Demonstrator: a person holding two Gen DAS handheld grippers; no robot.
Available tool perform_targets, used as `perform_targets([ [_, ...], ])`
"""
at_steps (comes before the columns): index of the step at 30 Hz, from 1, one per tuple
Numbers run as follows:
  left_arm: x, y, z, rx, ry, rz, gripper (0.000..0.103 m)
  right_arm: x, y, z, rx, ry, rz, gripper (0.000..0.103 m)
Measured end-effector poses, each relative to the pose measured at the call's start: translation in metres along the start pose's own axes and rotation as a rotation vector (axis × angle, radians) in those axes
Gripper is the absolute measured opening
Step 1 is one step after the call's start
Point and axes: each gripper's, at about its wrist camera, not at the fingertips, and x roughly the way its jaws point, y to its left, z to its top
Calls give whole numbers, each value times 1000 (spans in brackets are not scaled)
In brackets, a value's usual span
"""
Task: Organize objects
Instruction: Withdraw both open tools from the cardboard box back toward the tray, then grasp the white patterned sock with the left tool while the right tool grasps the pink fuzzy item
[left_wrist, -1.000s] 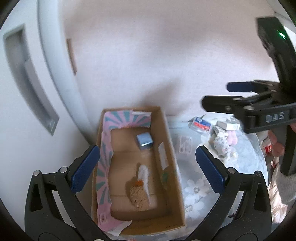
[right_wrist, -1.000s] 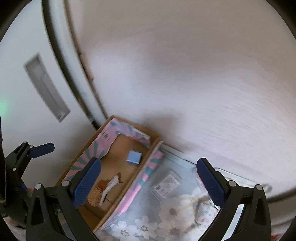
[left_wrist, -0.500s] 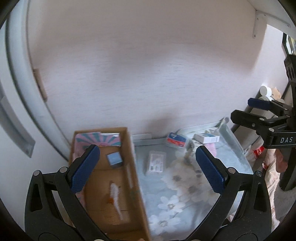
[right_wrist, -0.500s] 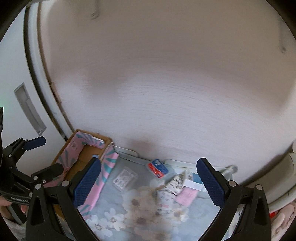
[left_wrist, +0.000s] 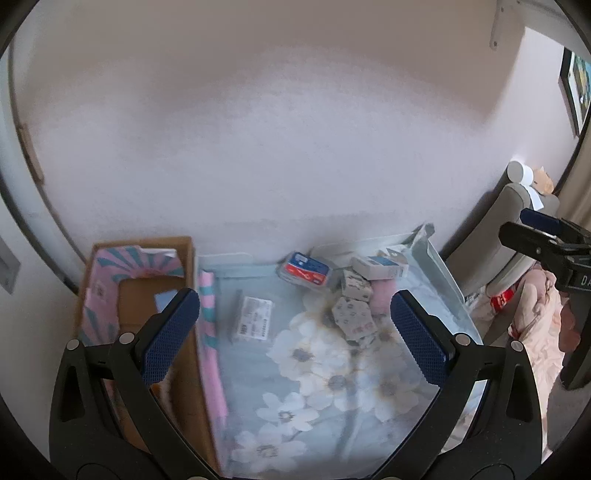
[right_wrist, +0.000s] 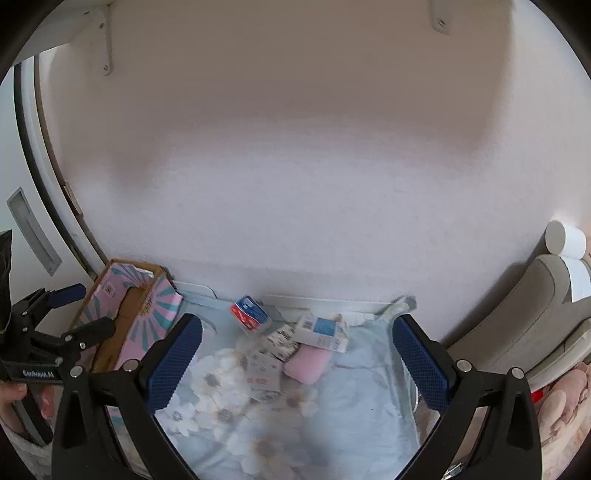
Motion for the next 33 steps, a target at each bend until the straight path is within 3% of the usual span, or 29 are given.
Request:
perform_targets([
  [14, 85, -50, -39, -5, 155, -16, 103, 67, -60, -47, -25, 113, 118, 103],
  [18, 118, -63, -50, -20, 204, -37, 103, 100, -72, -63, -41, 167, 178, 103],
  [27, 192, -82, -69, -3, 272, -5, 103, 181, -85, -81, 3, 259, 308, 103],
  [33, 215, -81, -71, 28, 279, -3, 89, 209, -73, -89, -79, 261, 407, 103],
])
